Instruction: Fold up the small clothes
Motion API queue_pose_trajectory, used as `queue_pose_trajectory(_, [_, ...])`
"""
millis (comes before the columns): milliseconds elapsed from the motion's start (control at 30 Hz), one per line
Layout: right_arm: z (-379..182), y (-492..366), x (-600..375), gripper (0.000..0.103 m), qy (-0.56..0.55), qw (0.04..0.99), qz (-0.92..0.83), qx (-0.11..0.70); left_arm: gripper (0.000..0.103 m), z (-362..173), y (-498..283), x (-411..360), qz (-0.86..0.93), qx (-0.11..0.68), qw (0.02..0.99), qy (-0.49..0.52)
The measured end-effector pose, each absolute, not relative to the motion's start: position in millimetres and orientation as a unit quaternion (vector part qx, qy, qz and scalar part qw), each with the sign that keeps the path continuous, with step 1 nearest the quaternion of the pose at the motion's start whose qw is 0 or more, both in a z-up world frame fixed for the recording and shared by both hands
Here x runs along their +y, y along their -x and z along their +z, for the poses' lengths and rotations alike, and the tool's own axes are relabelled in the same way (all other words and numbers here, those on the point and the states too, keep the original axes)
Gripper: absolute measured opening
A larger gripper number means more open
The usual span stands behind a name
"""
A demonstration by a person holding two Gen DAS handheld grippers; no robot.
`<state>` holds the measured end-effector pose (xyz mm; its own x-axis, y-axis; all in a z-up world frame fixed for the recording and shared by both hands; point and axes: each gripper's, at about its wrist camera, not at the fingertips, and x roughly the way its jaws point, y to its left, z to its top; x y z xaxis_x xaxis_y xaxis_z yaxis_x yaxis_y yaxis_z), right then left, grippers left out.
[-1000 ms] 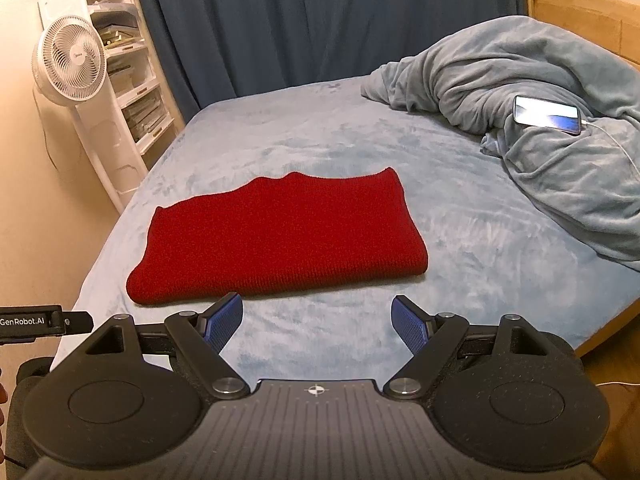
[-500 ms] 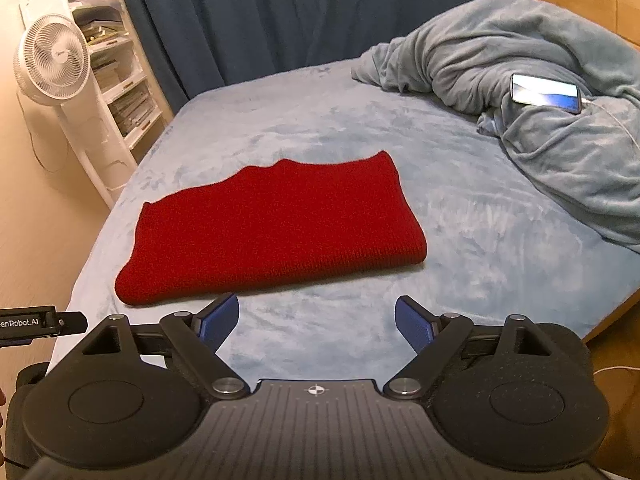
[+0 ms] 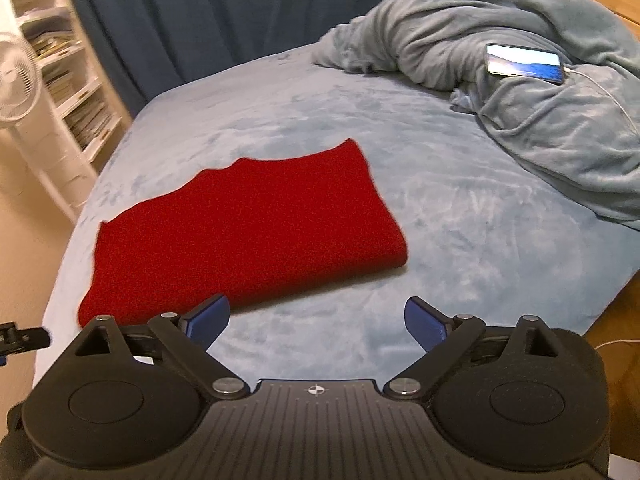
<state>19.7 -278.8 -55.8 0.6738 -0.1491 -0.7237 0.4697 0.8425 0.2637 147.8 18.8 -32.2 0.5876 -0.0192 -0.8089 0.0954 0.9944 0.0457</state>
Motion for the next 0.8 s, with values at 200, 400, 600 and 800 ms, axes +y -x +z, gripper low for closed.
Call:
queue_pose_trajectory(200, [-69,-40,-304,0.095,-0.244,0.88,-0.185,0.364,0.103,-39,-173,12,-0.024,0.453,0.89,-0.043])
queue_pose_trajectory(400, [-79,-58,-333,0.096,-0.271,0.87,-0.207,0.356,0.103,-45,-192,3,-0.025,0.455,0.889,-0.049])
queue_pose_trajectory(600, [-91,-72,-349,0.096,-0.285,0.864,-0.215,0.356,0.103,-53,-208,-5,-0.02,0.457,0.888,-0.056])
queue_pose_trajectory(800, [-109,-83,-359,0.096,-0.308,0.856,-0.211,0.359,0.103,-72,-224,-7,-0.008,0.463,0.884,-0.067])
